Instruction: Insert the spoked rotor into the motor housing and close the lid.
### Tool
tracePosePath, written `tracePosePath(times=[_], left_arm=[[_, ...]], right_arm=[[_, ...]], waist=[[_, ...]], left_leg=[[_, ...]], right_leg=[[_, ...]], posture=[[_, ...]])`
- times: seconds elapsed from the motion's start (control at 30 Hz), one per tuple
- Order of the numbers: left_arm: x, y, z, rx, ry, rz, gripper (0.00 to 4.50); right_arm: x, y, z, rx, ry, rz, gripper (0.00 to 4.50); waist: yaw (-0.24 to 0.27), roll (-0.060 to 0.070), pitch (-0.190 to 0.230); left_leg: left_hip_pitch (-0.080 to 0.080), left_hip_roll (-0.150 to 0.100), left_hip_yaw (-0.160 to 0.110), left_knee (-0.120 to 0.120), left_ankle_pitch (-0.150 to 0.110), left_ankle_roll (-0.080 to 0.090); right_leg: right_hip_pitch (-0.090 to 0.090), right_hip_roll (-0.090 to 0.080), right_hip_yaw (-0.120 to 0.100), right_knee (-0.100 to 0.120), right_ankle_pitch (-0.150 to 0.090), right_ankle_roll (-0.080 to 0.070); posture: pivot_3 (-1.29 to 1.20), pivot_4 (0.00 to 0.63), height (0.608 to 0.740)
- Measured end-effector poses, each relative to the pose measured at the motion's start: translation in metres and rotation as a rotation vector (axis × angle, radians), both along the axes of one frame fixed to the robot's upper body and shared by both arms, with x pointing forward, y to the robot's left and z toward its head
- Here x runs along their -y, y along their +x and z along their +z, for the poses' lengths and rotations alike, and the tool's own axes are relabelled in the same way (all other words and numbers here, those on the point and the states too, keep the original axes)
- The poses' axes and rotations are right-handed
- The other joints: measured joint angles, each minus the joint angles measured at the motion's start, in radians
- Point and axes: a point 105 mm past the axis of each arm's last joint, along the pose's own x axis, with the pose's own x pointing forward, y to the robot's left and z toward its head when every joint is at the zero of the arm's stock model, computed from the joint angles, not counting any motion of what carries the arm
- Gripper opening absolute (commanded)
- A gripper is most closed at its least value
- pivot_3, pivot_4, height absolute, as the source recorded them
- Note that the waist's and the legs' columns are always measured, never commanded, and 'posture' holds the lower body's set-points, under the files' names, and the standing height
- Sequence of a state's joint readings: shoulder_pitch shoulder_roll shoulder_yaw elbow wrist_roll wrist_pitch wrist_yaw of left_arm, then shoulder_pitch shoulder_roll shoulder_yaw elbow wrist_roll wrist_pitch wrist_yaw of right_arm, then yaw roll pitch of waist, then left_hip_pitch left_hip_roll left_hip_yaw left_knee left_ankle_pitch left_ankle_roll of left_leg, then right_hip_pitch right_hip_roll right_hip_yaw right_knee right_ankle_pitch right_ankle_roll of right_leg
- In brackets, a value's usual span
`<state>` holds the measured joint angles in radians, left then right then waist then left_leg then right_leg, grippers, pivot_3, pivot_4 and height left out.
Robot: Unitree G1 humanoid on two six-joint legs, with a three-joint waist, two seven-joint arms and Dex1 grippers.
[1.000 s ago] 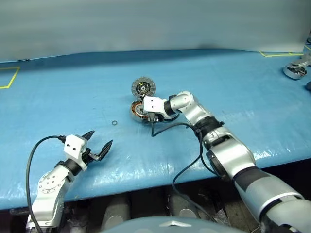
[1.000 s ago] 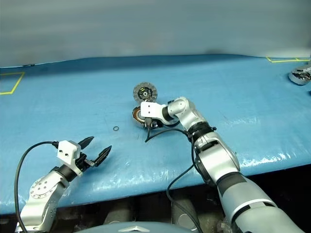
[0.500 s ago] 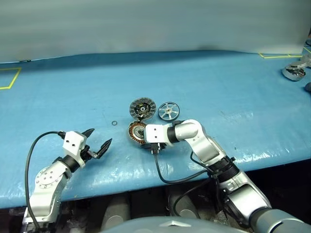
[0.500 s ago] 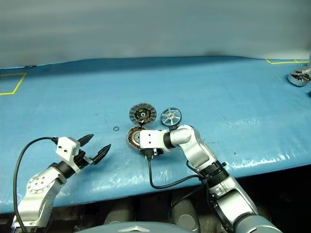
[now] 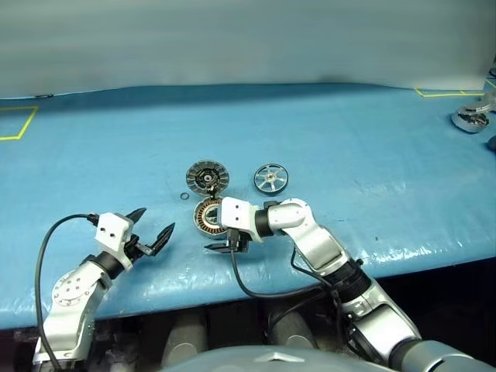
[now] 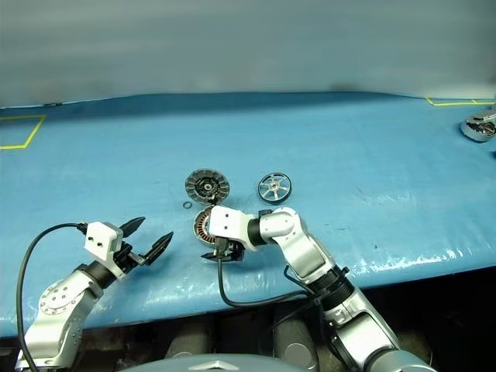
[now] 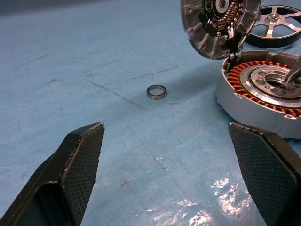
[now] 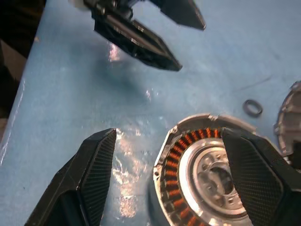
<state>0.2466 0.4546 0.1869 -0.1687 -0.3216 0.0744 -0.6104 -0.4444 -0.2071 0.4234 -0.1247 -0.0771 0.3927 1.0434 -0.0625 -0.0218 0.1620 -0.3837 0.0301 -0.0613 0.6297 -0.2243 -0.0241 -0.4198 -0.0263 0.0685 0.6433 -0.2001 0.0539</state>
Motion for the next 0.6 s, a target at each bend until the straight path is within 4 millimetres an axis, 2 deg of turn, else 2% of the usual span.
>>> tracePosePath(times=[0.13,0.23,0.4,0.5,0.6], left_arm=[[0.007,0.008,0.009,0.034,-0.008,-0.04,4.5],[0.014,0.018,0.015,0.063,-0.008,-0.073,4.5],[0.015,0.043,0.019,0.11,0.001,-0.076,4.5],[0.016,0.057,0.007,0.083,0.081,-0.107,4.5],[0.019,0.067,0.003,0.08,0.105,-0.139,4.5]], right_arm=[[0.007,0.004,0.03,0.008,0.138,-0.066,3.8],[0.019,0.011,0.038,0.0,0.198,-0.142,3.8],[0.045,0.018,0.024,-0.047,0.194,-0.267,3.8],[0.059,0.019,0.012,-0.073,0.184,-0.342,3.8],[0.072,0.02,0.007,-0.113,0.234,-0.416,3.8]], waist=[[0.002,0.0,0.0],[0.003,0.0,0.0],[0.004,0.0,0.0],[0.001,0.0,0.0],[0.002,0.0,0.001]], left_leg=[[0.0,0.0,0.0,0.0,0.0,0.0],[0.0,0.0,0.0,0.0,0.0,0.0],[0.0,0.0,0.0,0.0,0.0,0.0],[0.0,0.0,0.0,-0.001,0.0,0.0],[-0.001,0.0,0.0,-0.001,0.0,0.0]], right_leg=[[0.0,0.0,-0.001,0.0,0.0,0.0],[0.0,0.0,-0.001,0.0,0.0,0.0],[0.0,0.0,0.0,-0.001,0.0,0.0],[0.0,0.001,0.0,-0.001,0.0,0.0],[0.0,0.0,0.0,-0.001,0.0,0.0]], posture=[[0.0,0.15,0.74],[0.0,0.15,0.74],[0.0,0.15,0.74],[0.0,0.15,0.74],[0.0,0.15,0.74]])
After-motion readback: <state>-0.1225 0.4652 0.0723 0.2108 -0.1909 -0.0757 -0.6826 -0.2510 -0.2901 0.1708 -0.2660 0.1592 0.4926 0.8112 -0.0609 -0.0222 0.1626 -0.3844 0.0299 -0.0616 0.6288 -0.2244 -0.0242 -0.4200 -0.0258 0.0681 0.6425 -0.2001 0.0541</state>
